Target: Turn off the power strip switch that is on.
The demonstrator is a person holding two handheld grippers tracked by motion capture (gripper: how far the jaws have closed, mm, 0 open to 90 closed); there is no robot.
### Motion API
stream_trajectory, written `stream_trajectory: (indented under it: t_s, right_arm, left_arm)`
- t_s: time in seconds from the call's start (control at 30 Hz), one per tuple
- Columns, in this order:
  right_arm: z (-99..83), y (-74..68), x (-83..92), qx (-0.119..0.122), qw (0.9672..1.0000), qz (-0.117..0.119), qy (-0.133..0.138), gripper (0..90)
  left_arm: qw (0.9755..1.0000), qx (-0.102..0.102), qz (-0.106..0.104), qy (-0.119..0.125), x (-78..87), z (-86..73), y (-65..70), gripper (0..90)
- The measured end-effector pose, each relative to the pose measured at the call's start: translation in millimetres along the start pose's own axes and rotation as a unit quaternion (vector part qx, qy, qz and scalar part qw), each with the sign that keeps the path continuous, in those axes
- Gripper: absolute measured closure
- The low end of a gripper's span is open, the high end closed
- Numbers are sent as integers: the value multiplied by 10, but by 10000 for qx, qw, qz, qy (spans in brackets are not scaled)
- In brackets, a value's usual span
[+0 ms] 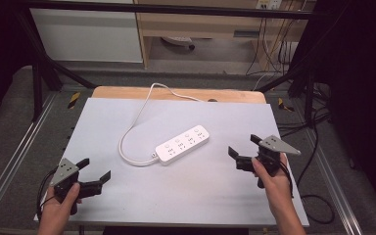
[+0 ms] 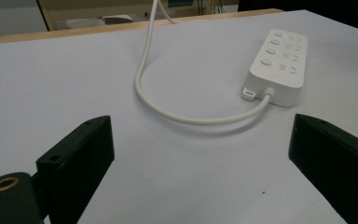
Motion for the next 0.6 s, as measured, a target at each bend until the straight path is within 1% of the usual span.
stream_trajectory:
  t_s: [0.03, 0.13, 0.3, 0.4, 0.47, 0.5, 0.6]
  right_arm:
    - [-29, 25, 41, -4, 10000, -41, 20, 46]
    - [-127, 84, 140, -11, 9999, -139, 47, 50]
    - [-310, 143, 238, 53, 9996, -276, -34, 50]
    - [-420, 167, 265, 89, 9994, -330, -68, 50]
    - [-472, 173, 274, 67, 9993, -356, -99, 50]
    - [-493, 170, 273, 55, 9993, -354, -126, 50]
    - [-562, 146, 244, 74, 9993, -304, -218, 49]
  left_arm:
    - [10000, 24, -23, 1, -1, -2, 0, 65]
    - [10000, 14, 9, 13, 4, -1, -10, 65]
    - [10000, 76, 4, 21, 0, -1, -11, 65]
    - [10000, 72, -10, 4, -5, -1, -5, 65]
    - [10000, 50, -18, 8, -5, 0, -3, 65]
    - [10000, 27, 4, 14, -1, 2, -6, 65]
    - [10000, 43, -13, 24, -1, 1, -6, 66]
Point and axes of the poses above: each handheld gripper's, and its own axes: x roughly backward along the jaws, z roughly out of its top, y roughly to its right, the point moved 1 cm from there along -x, roughly forward along the jaws, and after that the axes turned 3 degrees about x, right-handed, at the moved point
